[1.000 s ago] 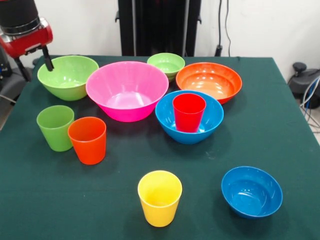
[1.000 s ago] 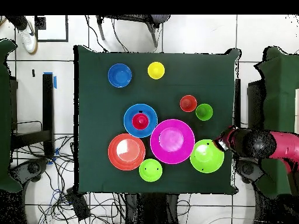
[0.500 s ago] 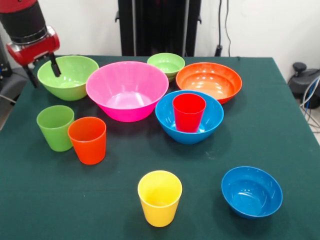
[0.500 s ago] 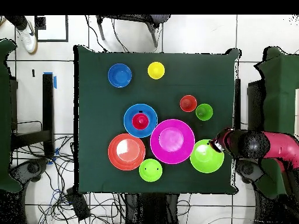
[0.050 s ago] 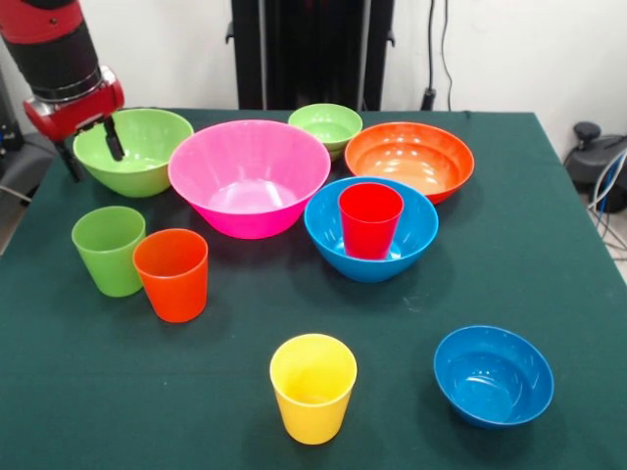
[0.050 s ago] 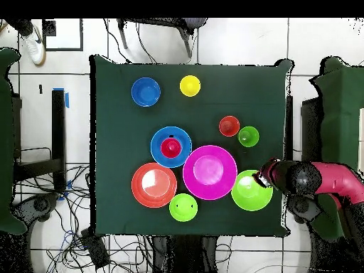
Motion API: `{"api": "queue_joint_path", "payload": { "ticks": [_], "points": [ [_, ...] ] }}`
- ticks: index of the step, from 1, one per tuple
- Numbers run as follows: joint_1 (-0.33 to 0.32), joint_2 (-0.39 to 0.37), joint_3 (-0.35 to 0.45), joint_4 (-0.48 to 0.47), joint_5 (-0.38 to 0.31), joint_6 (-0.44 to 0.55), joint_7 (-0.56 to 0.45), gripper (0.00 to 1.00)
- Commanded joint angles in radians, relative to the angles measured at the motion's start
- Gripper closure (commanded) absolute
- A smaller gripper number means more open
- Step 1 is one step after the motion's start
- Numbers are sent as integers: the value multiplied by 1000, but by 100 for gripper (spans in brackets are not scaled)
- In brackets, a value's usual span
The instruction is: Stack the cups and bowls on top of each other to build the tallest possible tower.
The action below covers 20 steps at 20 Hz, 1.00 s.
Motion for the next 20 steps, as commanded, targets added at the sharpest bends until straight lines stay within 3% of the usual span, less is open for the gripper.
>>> {"api": "queue_joint_path", "payload": {
  "ticks": [1,20],
  "points": [
    [25,33,-54,-60,-132,-68,-318,0],
    [46,39,-73,-51,-165,-89,-306,0]
  ]
}}
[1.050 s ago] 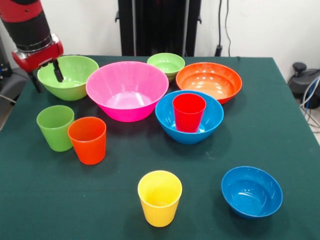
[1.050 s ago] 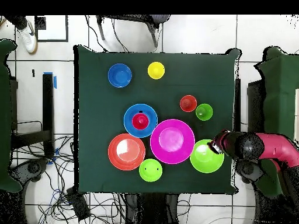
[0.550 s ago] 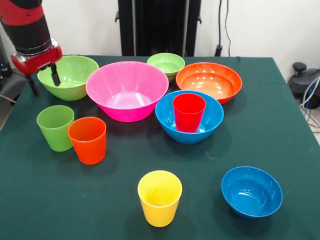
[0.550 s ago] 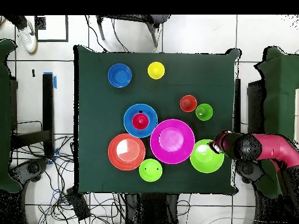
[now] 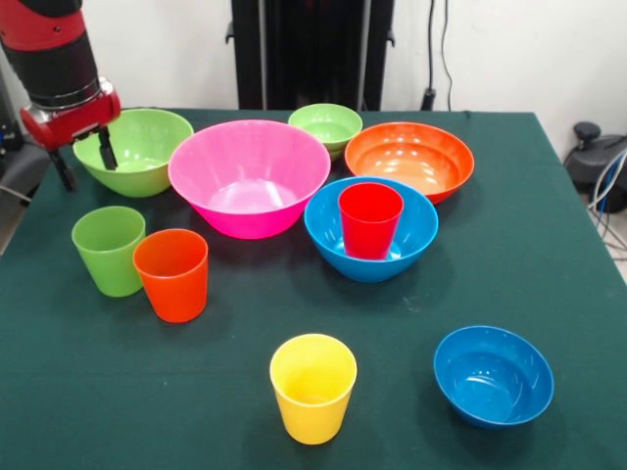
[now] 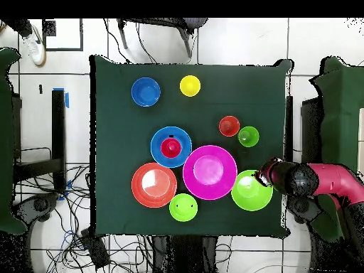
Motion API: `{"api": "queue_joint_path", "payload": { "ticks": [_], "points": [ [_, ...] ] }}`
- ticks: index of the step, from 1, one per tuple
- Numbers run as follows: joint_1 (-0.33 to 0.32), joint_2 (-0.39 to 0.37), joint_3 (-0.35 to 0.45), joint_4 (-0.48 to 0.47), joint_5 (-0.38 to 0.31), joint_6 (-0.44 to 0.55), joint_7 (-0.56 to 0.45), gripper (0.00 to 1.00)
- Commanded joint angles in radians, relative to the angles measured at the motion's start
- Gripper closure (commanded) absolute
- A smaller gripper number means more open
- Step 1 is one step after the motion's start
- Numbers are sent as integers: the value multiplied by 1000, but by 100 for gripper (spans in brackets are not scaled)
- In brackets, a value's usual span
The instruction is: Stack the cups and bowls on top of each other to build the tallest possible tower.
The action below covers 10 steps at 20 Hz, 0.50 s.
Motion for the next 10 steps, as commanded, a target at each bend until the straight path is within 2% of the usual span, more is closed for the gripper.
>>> {"api": "queue_joint_path", "payload": {
  "ticks": [1,10],
  "points": [
    [48,36,-72,-52,-128,-41,-304,0],
    [76,42,-100,-55,-163,-65,-269,0]
  ]
}}
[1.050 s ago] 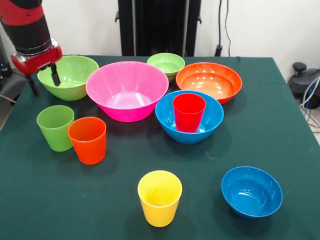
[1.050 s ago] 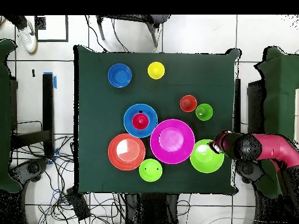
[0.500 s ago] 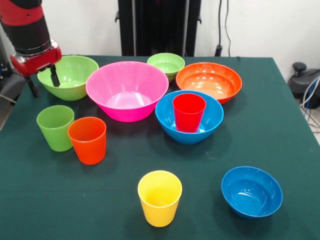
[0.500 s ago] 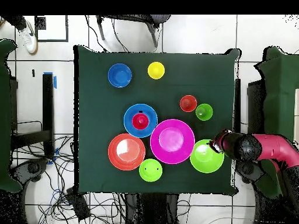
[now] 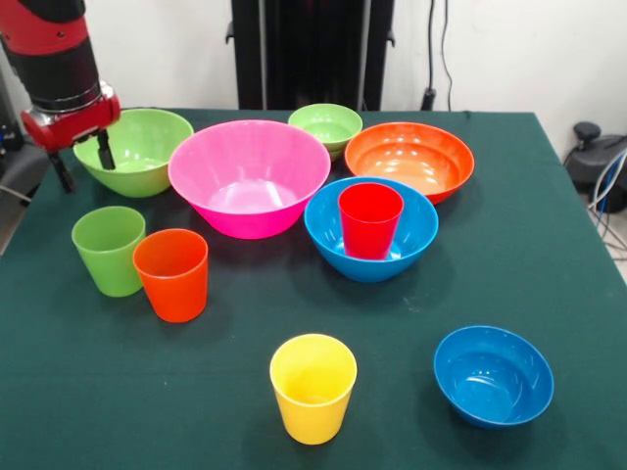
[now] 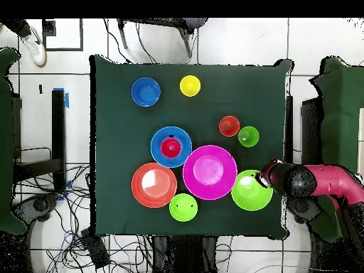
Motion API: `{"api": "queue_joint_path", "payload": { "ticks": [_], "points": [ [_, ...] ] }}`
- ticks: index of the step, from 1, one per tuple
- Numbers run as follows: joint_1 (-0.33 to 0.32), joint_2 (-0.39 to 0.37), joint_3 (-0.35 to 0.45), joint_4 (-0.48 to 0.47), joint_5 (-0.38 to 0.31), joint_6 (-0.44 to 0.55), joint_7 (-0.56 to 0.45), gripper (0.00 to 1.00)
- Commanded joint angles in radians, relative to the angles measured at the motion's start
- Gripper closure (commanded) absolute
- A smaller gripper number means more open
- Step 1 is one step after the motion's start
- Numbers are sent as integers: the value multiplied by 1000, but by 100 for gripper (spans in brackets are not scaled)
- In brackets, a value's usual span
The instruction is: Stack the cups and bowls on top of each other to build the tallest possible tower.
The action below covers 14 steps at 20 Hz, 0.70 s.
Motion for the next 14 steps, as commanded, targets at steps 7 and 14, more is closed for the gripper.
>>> {"api": "queue_joint_path", "payload": {
  "ticks": [7,14],
  "points": [
    [71,39,-84,-58,-136,-45,-228,0],
    [75,38,-91,-62,-128,-44,-225,100]
  ]
}}
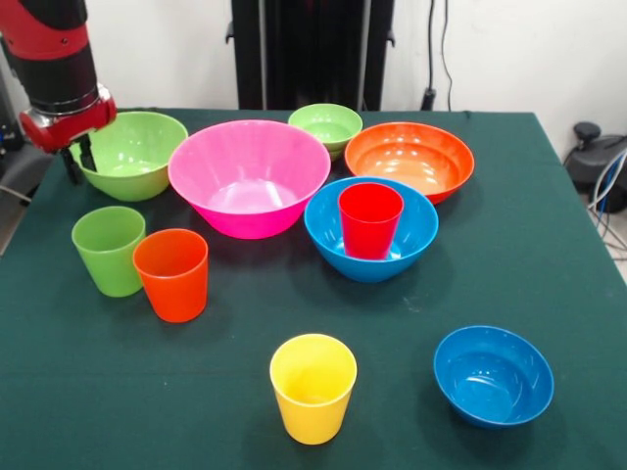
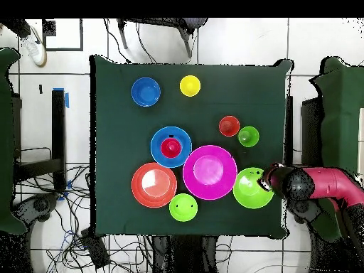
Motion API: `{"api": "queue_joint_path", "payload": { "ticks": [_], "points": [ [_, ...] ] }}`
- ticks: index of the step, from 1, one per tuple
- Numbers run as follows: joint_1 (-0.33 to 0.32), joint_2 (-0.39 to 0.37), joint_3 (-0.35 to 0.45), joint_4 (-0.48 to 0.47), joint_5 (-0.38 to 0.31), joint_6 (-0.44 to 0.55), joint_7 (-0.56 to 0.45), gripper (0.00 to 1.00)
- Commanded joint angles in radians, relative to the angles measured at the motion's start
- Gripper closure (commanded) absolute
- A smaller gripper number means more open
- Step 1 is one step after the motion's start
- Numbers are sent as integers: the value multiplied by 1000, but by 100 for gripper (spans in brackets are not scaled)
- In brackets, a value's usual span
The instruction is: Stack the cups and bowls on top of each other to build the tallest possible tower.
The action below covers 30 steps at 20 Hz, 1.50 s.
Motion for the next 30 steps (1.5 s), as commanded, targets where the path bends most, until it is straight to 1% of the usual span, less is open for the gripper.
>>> {"api": "queue_joint_path", "payload": {
  "ticks": [1,7,9,11,13,15,18,21,25,30],
  "points": [
    [68,41,-62,-63,-86,-44,-225,100],
    [74,42,-65,-67,-88,-41,-222,100],
    [69,45,-60,-67,-78,-39,-228,100],
    [59,38,-49,-57,-57,-28,-244,100],
    [38,25,-28,-40,-14,-5,-276,100],
    [25,-12,-3,-19,45,47,-307,100],
    [27,-119,32,11,146,155,-330,100],
    [30,-203,55,26,216,232,-344,100],
    [30,-269,78,33,274,303,-365,100],
    [34,-332,104,28,316,385,-380,100]
  ]
}}
